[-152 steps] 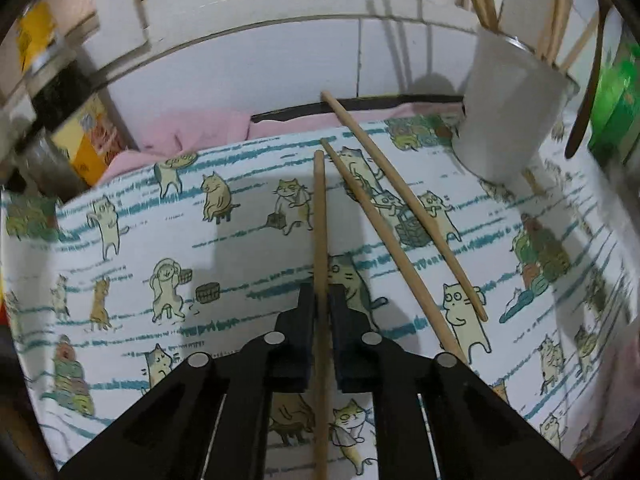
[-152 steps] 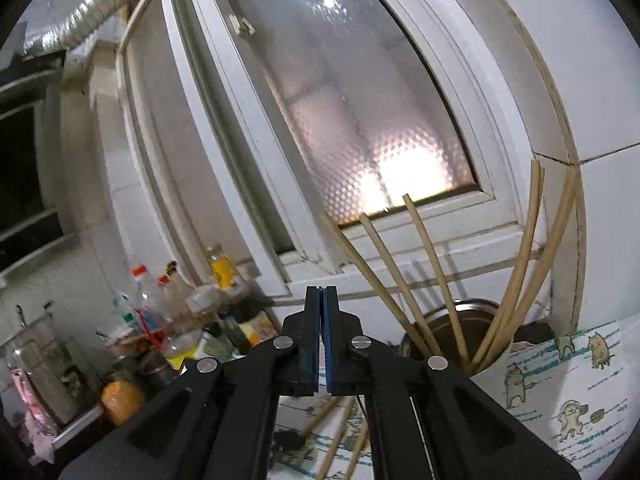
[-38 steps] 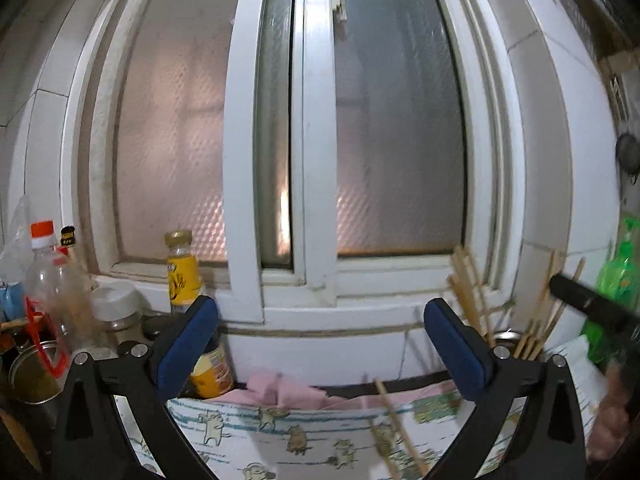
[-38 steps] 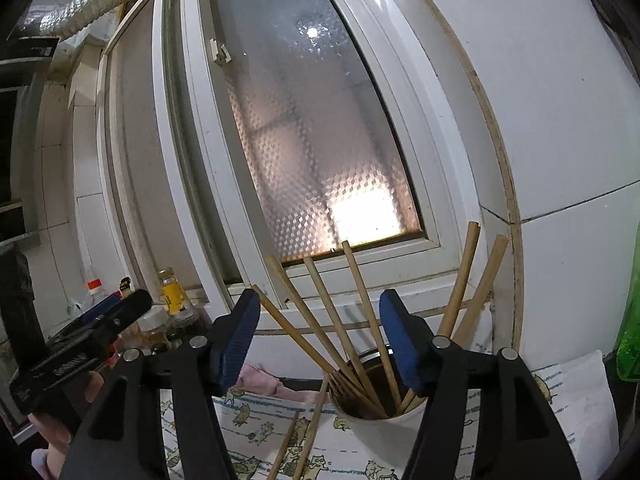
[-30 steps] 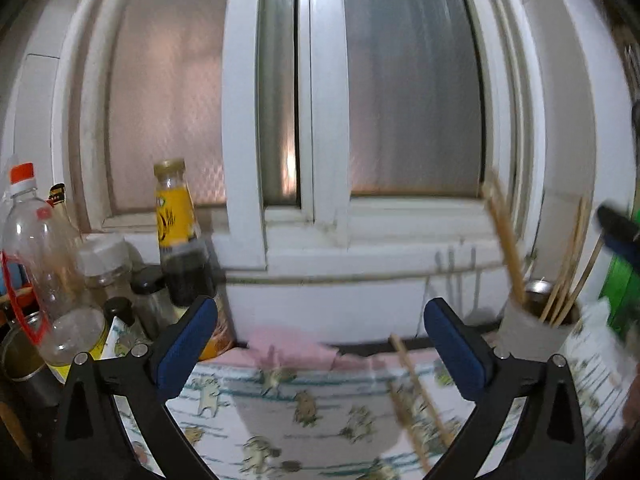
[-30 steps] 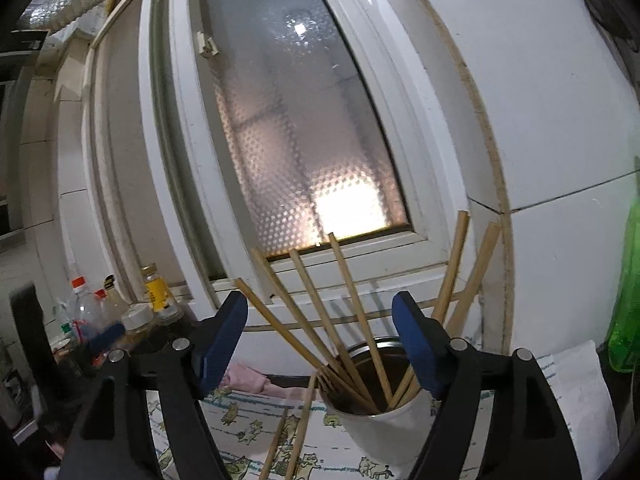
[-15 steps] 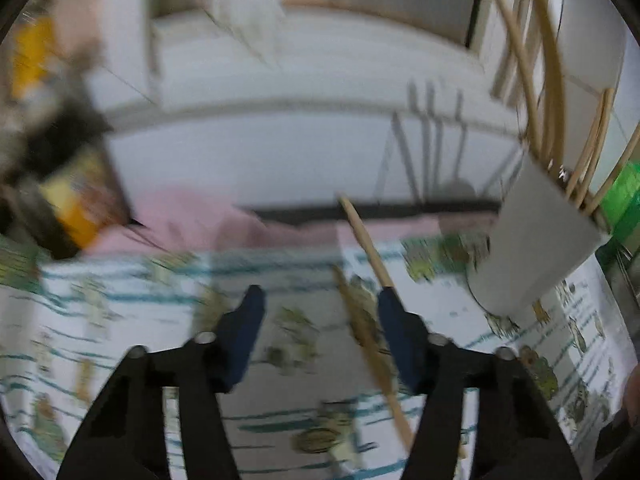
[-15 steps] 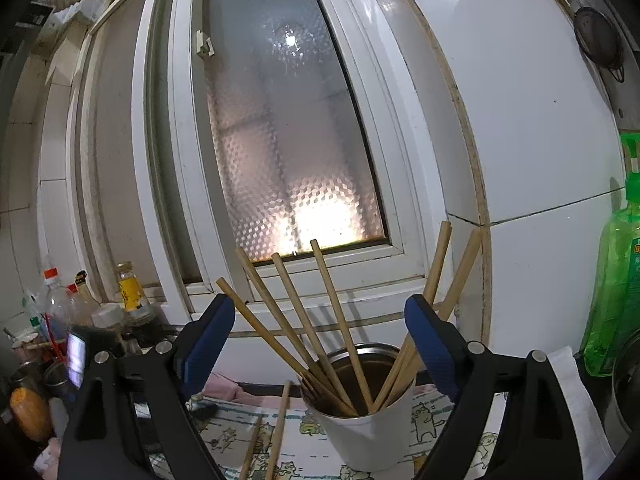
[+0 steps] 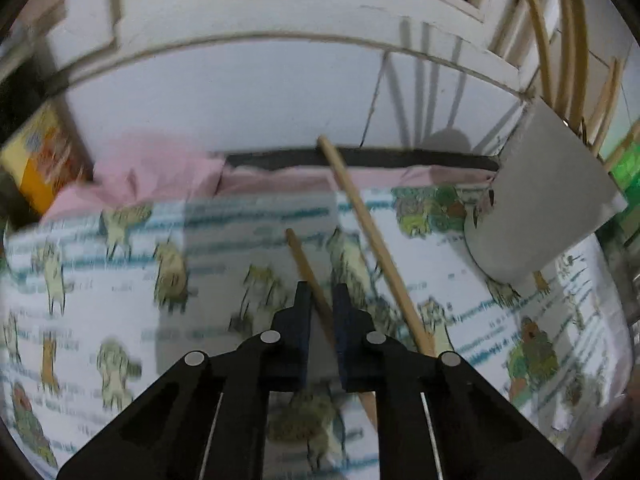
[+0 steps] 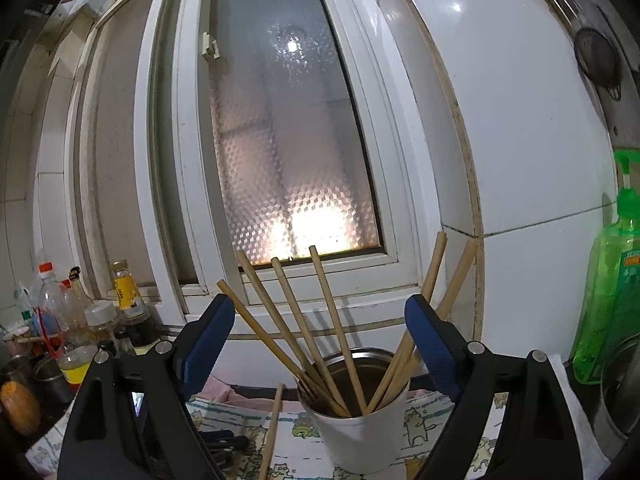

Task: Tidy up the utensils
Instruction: 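Lower the open left gripper onto a wooden chopstick on the cloth, then close the left gripper on the chopstick while the right gripper grasps another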

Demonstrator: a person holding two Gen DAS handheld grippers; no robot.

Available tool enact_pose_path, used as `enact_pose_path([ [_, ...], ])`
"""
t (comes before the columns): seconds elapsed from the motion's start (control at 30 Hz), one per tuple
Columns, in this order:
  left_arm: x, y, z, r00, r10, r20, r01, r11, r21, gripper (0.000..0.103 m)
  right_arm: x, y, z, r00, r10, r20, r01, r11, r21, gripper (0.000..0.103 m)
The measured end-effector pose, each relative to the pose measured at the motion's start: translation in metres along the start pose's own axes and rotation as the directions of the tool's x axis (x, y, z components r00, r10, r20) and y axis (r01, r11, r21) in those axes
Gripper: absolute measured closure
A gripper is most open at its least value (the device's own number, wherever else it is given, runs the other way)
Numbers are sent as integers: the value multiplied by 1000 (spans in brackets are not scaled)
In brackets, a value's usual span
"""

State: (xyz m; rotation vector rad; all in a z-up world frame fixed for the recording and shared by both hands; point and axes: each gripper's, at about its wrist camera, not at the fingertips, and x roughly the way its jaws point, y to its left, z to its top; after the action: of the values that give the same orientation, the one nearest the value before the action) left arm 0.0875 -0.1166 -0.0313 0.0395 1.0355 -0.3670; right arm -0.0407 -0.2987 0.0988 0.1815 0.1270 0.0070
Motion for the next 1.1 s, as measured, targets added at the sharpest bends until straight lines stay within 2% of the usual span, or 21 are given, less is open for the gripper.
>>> enact_pose_path([
  [0.1, -7, 15, -1, 997, -46, -60, 43, 998, -52, 95, 0, 2, -1, 1000, 2, -2, -2, 1000, -9, 15],
  [0.2, -13, 27, -3, 998, 43, -35, -45, 995, -85, 95, -1, 4, -1, 1000, -11, 9, 11, 1000, -22, 15],
  [0.23, -12, 28, -4, 998, 49, -35, -52, 995, -88, 95, -1, 5, -1, 1000, -5, 8, 5, 1000, -25, 15],
  [0.3, -13, 19, -6, 998, 56, -30, -57, 997, -48, 89, -2, 7, -2, 1000, 20, 2, -20, 999, -25, 15],
  [0.37, -12, 8, -8, 994, 103, -25, -103, 995, 6, 89, -5, 12, -2, 1000, 26, 10, -26, 999, -41, 15],
  [0.47, -13, 2, -9, 991, 134, -15, -133, 991, 19, 89, -10, 19, -4, 999, 30, 31, -28, 997, -73, 15],
  [0.57, -15, 5, -8, 992, 127, -23, -126, 992, 30, 96, -16, 28, -6, 998, 48, 36, -45, 995, -93, 15],
  [0.6, -17, 10, -7, 995, 95, -35, -94, 995, 18, 98, -17, 30, -7, 998, 52, 32, -49, 994, -98, 15],
  [0.63, -23, 18, -5, 997, 78, -21, -78, 997, -8, 98, -19, 36, -9, 999, 33, 28, -30, 993, -116, 15],
  [0.7, -38, 25, 1, 994, 89, 67, -86, 995, -47, 98, -18, 50, -13, 999, -35, 28, 39, 983, -179, 15],
  [0.73, -51, 31, 4, 990, 75, 118, -68, 996, -61, 98, -18, 58, -16, 999, -40, 21, 44, 975, -219, 15],
  [0.77, -66, 35, 4, 983, 56, 177, -42, 996, -78, 98, -17, 65, -19, 1000, -7, -3, 6, 969, -248, 15],
  [0.83, -101, 41, 2, 946, 32, 322, 0, 995, -98, 98, -8, 74, -26, 998, -12, -65, -7, 960, -279, 26],
  [0.87, -120, 42, -1, 915, 39, 403, 0, 995, -97, 98, -1, 77, -30, 993, -19, -113, -15, 958, -287, 29],
  [0.93, -152, 46, -10, 830, 77, 553, -21, 994, -107, 98, 15, 78, -38, 970, 22, -240, -89, 958, -273, 40],
  [1.0, -177, 51, -22, 743, 72, 666, 9, 993, -118, 98, 35, 79, -48, 922, 55, -383, -158, 957, -242, 41],
  [1.03, -188, 55, -28, 707, 61, 705, 36, 992, -122, 98, 45, 80, -55, 889, 72, -452, -194, 954, -228, 42],
  [1.07, -196, 59, -32, 678, 56, 733, 54, 991, -126, 98, 54, 81, -63, 860, 56, -506, -195, 954, -226, 43],
  [1.1, -202, 63, -34, 655, 64, 753, 60, 989, -136, 98, 59, 82, -69, 847, 33, -531, -187, 953, -238, 47],
])
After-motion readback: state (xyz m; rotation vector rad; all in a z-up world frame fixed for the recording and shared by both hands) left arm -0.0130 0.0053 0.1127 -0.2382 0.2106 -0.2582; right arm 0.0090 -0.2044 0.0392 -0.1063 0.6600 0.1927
